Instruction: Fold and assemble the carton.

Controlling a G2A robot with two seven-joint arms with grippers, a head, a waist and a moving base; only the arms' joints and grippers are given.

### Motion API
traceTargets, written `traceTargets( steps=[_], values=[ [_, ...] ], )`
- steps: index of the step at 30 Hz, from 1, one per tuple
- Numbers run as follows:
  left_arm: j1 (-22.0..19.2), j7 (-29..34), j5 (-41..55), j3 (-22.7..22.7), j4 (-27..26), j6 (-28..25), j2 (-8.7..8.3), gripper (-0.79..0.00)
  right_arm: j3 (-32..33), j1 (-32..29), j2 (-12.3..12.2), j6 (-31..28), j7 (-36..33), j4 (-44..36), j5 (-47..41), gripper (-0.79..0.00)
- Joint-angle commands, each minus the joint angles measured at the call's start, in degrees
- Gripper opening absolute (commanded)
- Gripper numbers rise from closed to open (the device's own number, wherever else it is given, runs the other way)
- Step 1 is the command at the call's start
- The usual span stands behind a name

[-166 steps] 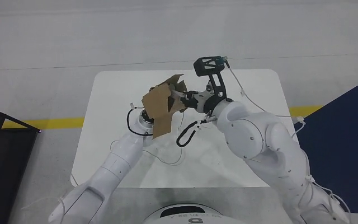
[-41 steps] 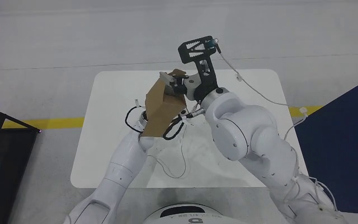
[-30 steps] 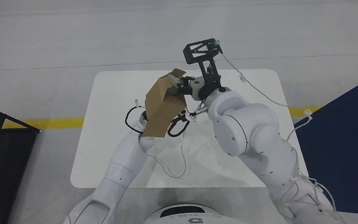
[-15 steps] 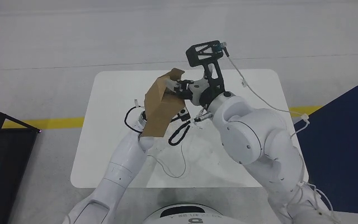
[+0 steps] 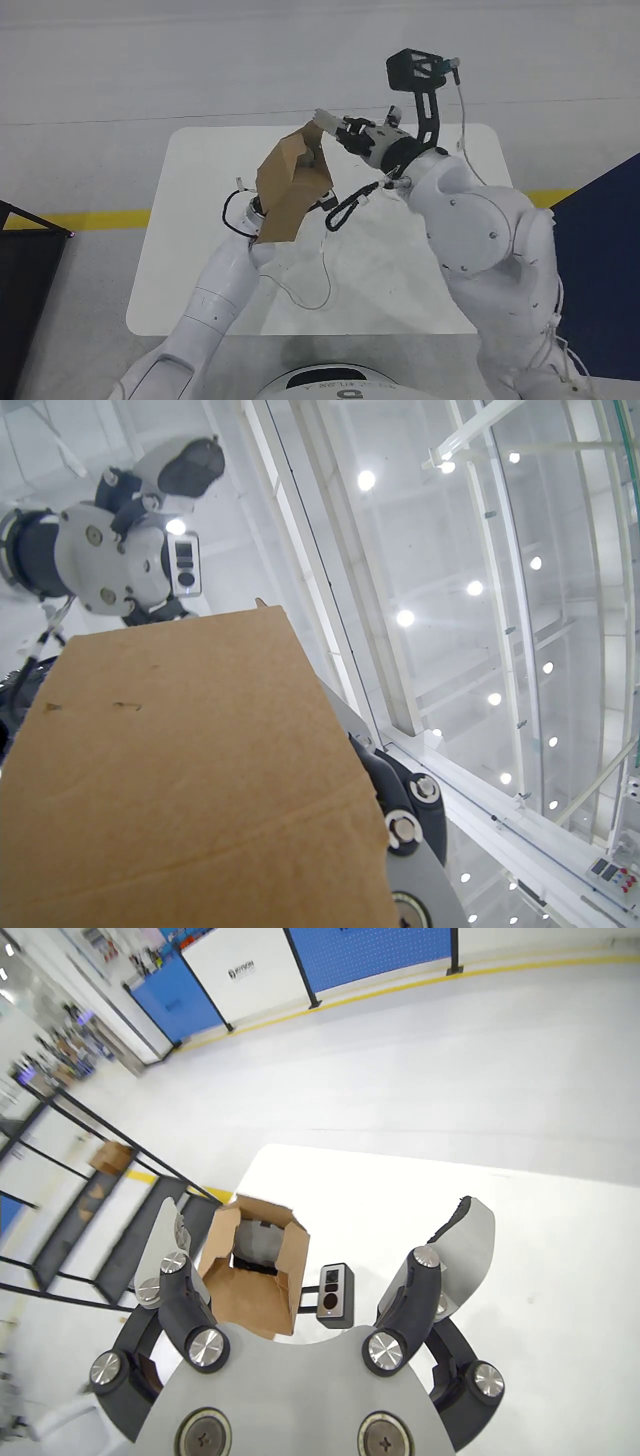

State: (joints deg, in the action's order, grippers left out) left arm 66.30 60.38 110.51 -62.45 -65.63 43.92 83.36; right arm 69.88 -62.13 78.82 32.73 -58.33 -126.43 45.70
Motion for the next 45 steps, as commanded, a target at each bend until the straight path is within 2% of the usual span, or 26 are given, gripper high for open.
traceTargets(
  steps=[1, 5, 6, 15, 17, 21, 25, 31, 35, 37, 40, 43, 45],
  values=[
    [-0.42, 3.14, -2.51, 0.84, 0.63, -3.14, -0.20, -0.785, 4.79, 0.93, 0.17, -1.50, -0.19, 5.06, -23.28, 0.000],
    [-1.54, 7.38, -4.28, 3.00, 1.80, -7.38, -0.71, -0.785, 8.08, 2.74, 0.71, 0.00, -1.16, 12.57, -38.62, 0.000],
    [-1.79, 8.11, -4.30, 3.52, 2.16, -8.11, -0.86, -0.785, 8.21, 3.08, 0.74, 0.23, -1.20, 13.15, -40.06, 0.000],
    [-4.25, 13.25, -3.75, 6.63, 4.45, -13.26, -2.42, -0.785, 8.20, 2.74, 0.80, 0.49, -1.27, 13.59, -41.23, 0.000],
    [-5.22, 16.06, -6.89, 7.17, 6.08, -16.07, -2.88, -0.785, 10.86, 2.19, 1.31, 2.71, 1.91, 16.08, -50.48, 0.000],
    [-7.13, 21.57, -10.33, 8.52, 9.91, -21.57, -3.46, -0.785, 13.23, 2.96, 1.96, 6.51, 6.31, 19.44, -62.91, 0.000],
    [-8.82, 25.85, -10.79, 9.78, 12.40, -25.86, -3.80, -0.785, 12.38, 3.23, 2.21, 8.46, 8.72, 20.25, -69.68, 0.000],
    [-10.15, 27.62, -12.92, 8.61, 13.79, -28.21, -4.04, -0.785, 9.49, 3.14, 2.02, 10.65, 11.27, 19.71, -71.42, -0.022],
    [-9.67, 27.62, -15.07, 6.58, 12.97, -33.86, -3.82, -0.785, 8.31, 2.62, 1.94, 10.60, 12.54, 19.28, -73.99, -0.058],
    [-9.51, 27.62, -16.41, 5.42, 12.60, -37.65, -3.68, -0.785, 7.80, 2.50, 1.89, 10.50, 13.48, 19.14, -75.33, -0.052],
    [-9.15, 27.62, -17.51, 4.46, 12.06, -40.16, -3.52, -0.785, 7.31, 2.56, 1.82, 10.11, 14.67, 19.40, -76.37, -0.043],
    [-8.82, 27.62, -18.67, 3.40, 11.46, -42.67, -3.38, -0.785, 6.53, 2.84, 1.64, 9.98, 15.96, 19.71, -76.25, -0.065],
    [-8.72, 27.62, -20.19, 2.97, 11.40, -43.89, -3.36, -0.785, 6.10, 3.05, 1.48, 9.83, 16.63, 19.80, -75.91, -0.108]
  ],
)
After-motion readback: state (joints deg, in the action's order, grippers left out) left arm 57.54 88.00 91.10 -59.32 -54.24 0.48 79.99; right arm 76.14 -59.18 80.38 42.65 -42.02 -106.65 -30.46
